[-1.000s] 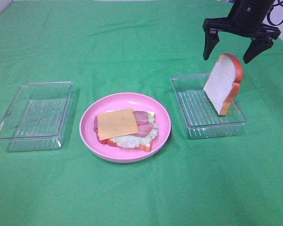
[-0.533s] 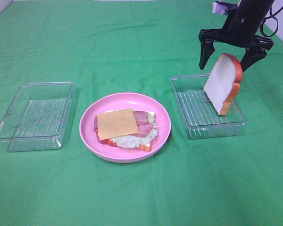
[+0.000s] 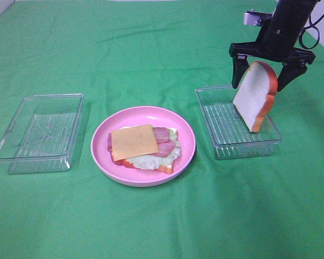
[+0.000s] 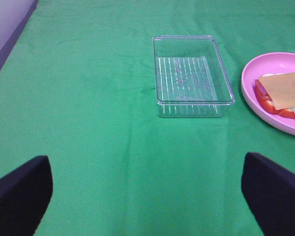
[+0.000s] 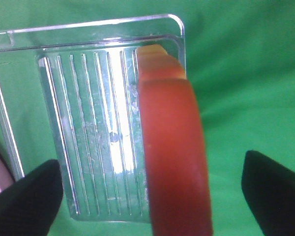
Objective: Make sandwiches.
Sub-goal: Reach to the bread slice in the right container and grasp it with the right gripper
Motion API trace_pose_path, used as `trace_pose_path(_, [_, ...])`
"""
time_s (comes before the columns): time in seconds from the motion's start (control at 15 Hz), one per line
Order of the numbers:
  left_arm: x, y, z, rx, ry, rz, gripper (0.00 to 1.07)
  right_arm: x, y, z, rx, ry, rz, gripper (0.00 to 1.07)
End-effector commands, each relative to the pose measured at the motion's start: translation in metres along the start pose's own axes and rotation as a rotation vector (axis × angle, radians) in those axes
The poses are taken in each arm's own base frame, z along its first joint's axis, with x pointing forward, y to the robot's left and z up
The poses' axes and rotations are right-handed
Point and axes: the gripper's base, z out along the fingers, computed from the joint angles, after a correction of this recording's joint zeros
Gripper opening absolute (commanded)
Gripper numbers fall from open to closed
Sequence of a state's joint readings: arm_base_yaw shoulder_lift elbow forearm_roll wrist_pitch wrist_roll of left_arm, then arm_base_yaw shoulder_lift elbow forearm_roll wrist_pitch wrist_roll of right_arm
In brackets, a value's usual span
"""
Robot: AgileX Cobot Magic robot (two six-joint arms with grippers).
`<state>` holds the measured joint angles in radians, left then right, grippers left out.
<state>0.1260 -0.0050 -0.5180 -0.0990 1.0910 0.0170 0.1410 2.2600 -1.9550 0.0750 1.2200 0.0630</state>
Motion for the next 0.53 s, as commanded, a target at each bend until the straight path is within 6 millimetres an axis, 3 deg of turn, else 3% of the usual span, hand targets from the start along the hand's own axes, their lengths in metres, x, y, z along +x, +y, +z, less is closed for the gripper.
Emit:
trace_pose_path(0.07, [0.0009, -0.0009, -0.0016, 0.009, -0.030, -0.006, 0.98, 0.0114, -0.0022, -0.0010, 0.012, 0.114, -0.016, 0.81])
trace_pose_path(0.13, [0.0009, -0.0009, -0.0016, 0.009, -0.030, -0.006, 0.98, 0.0114, -0.0022, -0.0010, 0.013, 0.114, -0.016, 0.73])
trace_pose_path(0.27, [0.0009, -0.0009, -0.0016, 0.009, -0.030, -0.006, 0.98, 0.0114, -0.0022, -0.0010, 0.013, 0.114, -0.014, 0.28])
trace_pose_path(0.53, [0.0009, -0.0009, -0.0016, 0.009, -0.030, -0.006, 0.98, 0.0114, -0.0022, -0.0010, 0.013, 0.114, -0.014, 0.25])
